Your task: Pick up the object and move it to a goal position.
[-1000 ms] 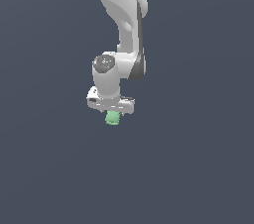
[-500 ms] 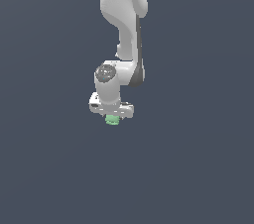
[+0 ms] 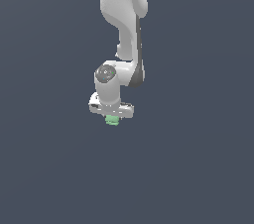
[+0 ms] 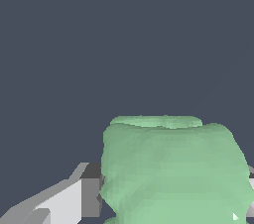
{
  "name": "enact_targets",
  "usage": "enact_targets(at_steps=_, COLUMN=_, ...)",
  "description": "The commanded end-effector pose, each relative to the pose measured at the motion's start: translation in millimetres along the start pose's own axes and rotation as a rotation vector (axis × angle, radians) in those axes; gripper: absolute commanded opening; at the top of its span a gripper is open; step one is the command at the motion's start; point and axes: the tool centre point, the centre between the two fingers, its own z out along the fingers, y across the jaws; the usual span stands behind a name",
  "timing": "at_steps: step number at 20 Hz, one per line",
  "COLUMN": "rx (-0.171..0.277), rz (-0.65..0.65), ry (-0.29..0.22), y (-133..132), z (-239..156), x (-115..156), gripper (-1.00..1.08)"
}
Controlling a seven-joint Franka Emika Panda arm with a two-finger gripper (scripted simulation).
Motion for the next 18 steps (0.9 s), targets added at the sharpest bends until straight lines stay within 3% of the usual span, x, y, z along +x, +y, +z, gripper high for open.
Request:
enact_targets(at_steps=1, rx=0.0, rz=0.0, ry=0.0, y=0, z=1, x=0, gripper=-1.0)
enact_targets(at_steps=10, rx=0.0, rz=0.0, ry=0.0, y=-1, z=-15, x=-4, gripper=-1.0)
enact_targets(at_steps=18, rx=0.0, rz=0.0, ry=0.0, y=-3, z=-63, x=-15, gripper=-1.0)
